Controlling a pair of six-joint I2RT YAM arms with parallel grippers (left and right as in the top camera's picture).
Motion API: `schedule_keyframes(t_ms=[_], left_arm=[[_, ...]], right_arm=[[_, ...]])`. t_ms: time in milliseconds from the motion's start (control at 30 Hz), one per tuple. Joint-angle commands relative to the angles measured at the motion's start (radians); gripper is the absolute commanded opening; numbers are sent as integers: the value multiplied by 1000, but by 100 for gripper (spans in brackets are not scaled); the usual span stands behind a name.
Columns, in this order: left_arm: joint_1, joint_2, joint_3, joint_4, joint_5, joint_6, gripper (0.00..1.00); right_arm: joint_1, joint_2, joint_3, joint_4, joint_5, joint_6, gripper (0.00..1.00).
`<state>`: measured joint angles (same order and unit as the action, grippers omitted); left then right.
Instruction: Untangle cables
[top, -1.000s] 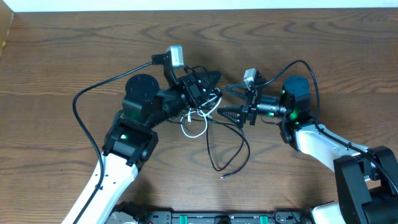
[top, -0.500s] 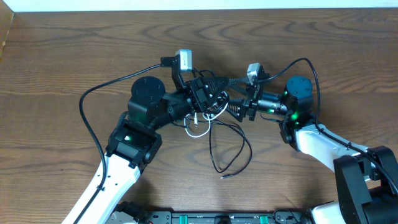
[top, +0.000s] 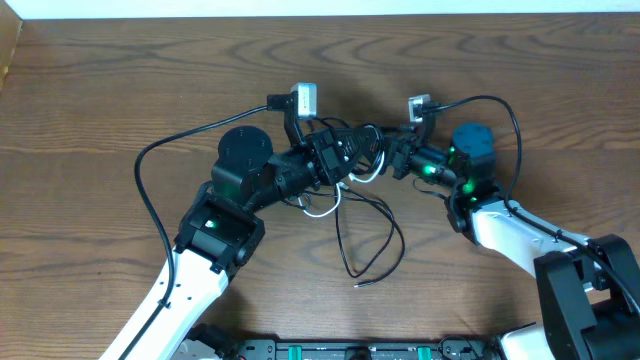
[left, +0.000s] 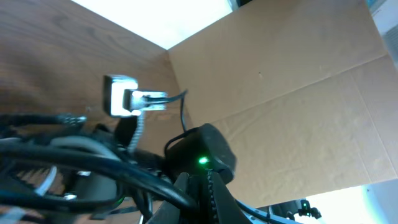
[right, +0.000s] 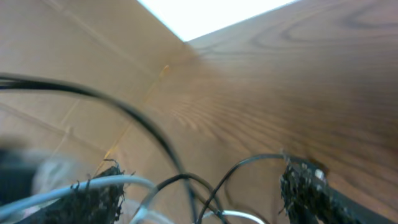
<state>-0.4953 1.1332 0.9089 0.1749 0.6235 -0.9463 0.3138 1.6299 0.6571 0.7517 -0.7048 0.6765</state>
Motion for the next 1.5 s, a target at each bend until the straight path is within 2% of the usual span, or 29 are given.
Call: schedule_keyframes(t_ms=[0, 267, 500, 833, 1067, 1200, 1467], left_arm=[[-6, -9, 28, 19, 20, -6, 8], [-6, -10, 29, 23, 20, -6, 8], [-5, -10, 29, 38, 20, -5, 8], [2, -10, 29, 53, 11, 21, 8], [55, -10, 29, 52, 13, 21, 8], [84, -10, 29, 52, 12, 21, 8], [156, -10, 29, 51, 13, 21, 8]], right_arm=[[23, 8, 1, -58, 150, 48, 79], [16, 8, 1, -374, 463, 49, 83], [-35, 8, 1, -537, 569, 87, 87], [-206, 8, 1, -758, 579, 86, 86], [-321, 8, 1, -892, 580, 84, 91], [-370, 8, 1, -936, 579, 80, 98], [-419, 8, 1, -974, 579, 58, 99]])
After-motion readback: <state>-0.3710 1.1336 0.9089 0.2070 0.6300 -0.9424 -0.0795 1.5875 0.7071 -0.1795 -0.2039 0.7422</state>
